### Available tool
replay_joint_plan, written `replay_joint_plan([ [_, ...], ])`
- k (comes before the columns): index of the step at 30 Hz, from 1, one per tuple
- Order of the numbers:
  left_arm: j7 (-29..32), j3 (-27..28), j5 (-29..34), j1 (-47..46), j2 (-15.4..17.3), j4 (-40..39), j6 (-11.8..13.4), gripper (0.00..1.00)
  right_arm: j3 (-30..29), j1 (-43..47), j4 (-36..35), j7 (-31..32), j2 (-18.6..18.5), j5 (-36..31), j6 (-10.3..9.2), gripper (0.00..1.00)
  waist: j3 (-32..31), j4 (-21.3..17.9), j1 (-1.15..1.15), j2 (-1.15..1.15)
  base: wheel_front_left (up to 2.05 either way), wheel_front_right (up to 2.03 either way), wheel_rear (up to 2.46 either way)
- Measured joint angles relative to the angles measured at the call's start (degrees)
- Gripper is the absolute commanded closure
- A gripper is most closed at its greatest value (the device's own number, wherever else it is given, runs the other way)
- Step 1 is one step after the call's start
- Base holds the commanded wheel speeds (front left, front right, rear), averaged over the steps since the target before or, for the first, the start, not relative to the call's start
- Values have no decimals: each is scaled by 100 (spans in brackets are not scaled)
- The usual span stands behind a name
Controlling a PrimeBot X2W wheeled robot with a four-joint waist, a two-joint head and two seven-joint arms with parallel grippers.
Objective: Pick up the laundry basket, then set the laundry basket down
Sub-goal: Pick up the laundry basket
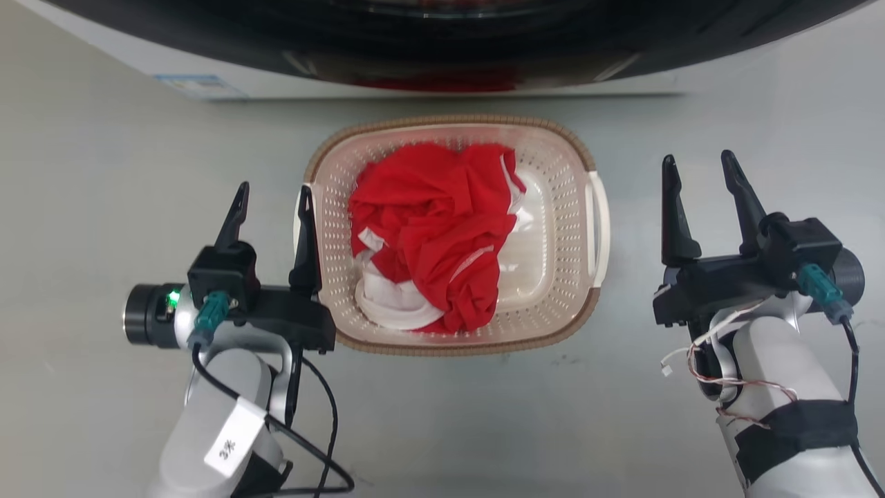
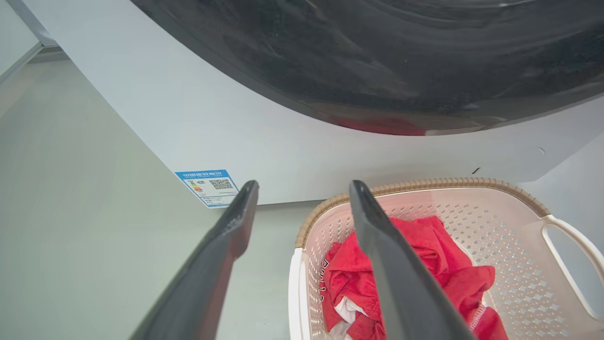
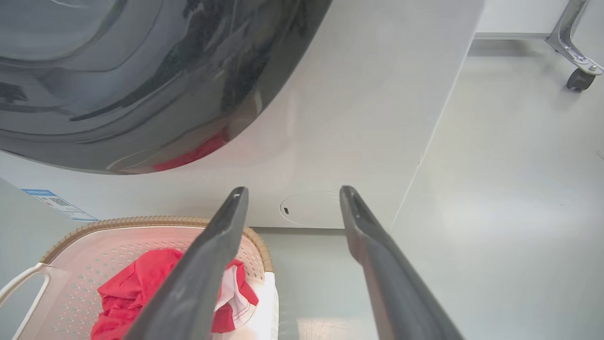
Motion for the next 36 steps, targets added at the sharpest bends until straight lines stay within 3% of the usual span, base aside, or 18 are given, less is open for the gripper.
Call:
replay_joint_plan([
  [17,7,-287,-675,-1061,-26,1082,8,0,174,-987,843,0,63,9,34,0,1323,144,0,0,0,0,0],
  [36,-1,-620,-1112,-1503,-43,1992,32,0,466,-1281,1567,0,99,8,100,0,1656,243,-2,-1,0,0,0],
])
